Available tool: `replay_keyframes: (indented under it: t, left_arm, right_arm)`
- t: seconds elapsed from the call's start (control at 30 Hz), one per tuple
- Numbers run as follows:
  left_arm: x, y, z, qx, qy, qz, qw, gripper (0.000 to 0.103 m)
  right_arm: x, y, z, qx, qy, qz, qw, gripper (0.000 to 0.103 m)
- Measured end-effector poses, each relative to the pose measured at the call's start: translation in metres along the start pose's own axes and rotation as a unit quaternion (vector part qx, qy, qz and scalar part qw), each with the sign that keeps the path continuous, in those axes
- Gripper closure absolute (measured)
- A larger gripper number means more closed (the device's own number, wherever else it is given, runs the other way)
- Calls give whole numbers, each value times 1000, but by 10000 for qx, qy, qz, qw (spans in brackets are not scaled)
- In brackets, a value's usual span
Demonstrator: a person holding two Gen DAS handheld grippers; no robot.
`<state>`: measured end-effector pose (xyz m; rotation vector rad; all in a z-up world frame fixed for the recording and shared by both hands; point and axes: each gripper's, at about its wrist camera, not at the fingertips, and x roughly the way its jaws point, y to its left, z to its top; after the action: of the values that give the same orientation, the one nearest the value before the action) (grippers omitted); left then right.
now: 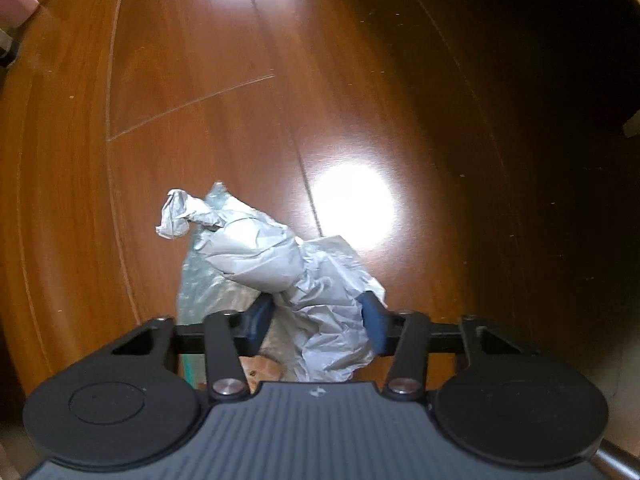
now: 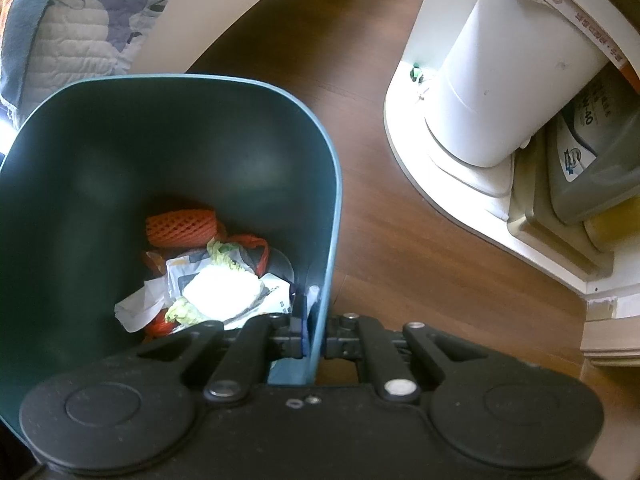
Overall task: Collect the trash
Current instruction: 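Lower the left gripper and grasp the crumpled silver foil, then carry the silver foil with the left gripper into the teal bin and release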
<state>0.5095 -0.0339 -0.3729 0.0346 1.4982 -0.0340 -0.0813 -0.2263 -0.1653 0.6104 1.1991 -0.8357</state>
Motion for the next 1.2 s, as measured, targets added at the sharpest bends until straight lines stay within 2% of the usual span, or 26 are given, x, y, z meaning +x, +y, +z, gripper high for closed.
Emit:
replay_keyframes:
  t: [0.2, 0.4, 0.53, 0.7, 0.8, 0.93, 1.03, 1.2]
  left_arm:
    - [-13, 7, -9, 206, -213, -52, 9995, 71]
    - [-54, 6, -20, 543, -440, -155, 9974, 72]
    - [-105, 1, -38, 1036, -682, -346, 9917, 72]
    - [-172, -5, -78, 1737, -705, -891, 9782, 72]
    - [-214, -18, -113, 2426, -775, -1101, 9608, 72]
    - [-267, -34, -167, 3271, -709, -1463, 9309, 72]
    - [-301, -47, -211, 3879, -665, -1816, 9012, 72]
    - [-349, -73, -281, 4857, -762, -2262, 8409, 72]
  right_arm:
    - [-2, -4, -1, 163, -59, -14, 9998, 100]
    - [-10, -12, 5, 400, -274, -133, 9987, 102]
    - [-14, -14, 11, 349, -404, -227, 9983, 101]
    - [-18, -17, 19, 364, -433, -153, 9983, 102]
    - [-22, -10, 22, 163, -389, -164, 9990, 102]
    - [-25, -3, 24, -103, -371, -189, 9991, 101]
    - [-28, 6, 24, -403, -385, -290, 9980, 101]
    - [-30, 12, 26, -618, -432, -302, 9967, 100]
